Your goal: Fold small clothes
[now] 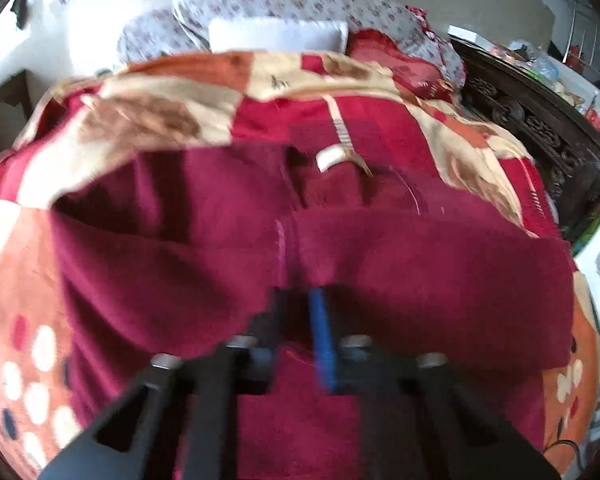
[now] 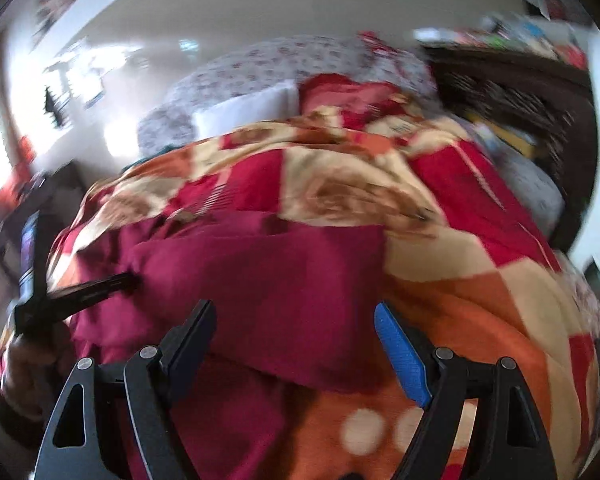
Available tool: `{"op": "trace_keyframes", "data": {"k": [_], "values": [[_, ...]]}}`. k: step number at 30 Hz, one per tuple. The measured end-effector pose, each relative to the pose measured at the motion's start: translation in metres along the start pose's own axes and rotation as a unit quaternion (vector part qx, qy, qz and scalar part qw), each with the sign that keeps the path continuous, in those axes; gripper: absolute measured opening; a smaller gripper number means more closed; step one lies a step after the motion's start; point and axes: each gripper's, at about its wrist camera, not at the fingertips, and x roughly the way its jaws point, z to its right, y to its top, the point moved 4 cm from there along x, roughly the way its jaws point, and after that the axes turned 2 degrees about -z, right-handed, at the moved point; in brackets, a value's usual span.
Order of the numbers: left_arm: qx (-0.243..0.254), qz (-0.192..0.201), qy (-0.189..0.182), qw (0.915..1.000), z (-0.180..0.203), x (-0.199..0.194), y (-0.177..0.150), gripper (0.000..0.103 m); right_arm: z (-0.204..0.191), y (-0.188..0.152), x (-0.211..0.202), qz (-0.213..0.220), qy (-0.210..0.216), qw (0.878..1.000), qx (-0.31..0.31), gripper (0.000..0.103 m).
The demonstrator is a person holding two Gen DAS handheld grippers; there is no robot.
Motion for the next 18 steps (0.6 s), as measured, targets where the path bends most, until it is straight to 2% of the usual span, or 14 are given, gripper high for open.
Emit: {"op": "trace_keyframes", "data": {"k": [3,5,10,13,15,18], "values": [[-0.008,0.018,-0.037,0.9991,-0.004,-0.027,0.011,0.004,0.03,0.005,0.007,-0.023,-0.004,0.998,0.051,0.086],[-0.013,0.039,-0.055,0.9976,-0.014,-0.052,0.018,0.004,0.036,0.006,0.008,-0.027,0.004,0.997,0.065,0.086],[-0.035,0.077,-0.03,0.996,-0.064,-0.1,0.02,0.004,0.027,0.006,0.01,-0.026,0.018,0.998,0.061,0.088],[-0.05,0.061,-0.014,0.9968,-0.091,-0.096,0.01,0.004,0.011,0.009,0.022,-0.037,0.035,0.997,0.05,0.088],[-0.054,0.043,0.011,0.9976,-0.102,-0.08,-0.001,0.004,0.0,0.017,0.035,-0.042,0.05,0.997,0.048,0.088],[-0.063,0.021,0.018,0.9976,-0.109,-0.063,-0.017,0.004,-0.003,0.028,0.057,-0.053,0.055,0.995,0.061,0.088]]}}
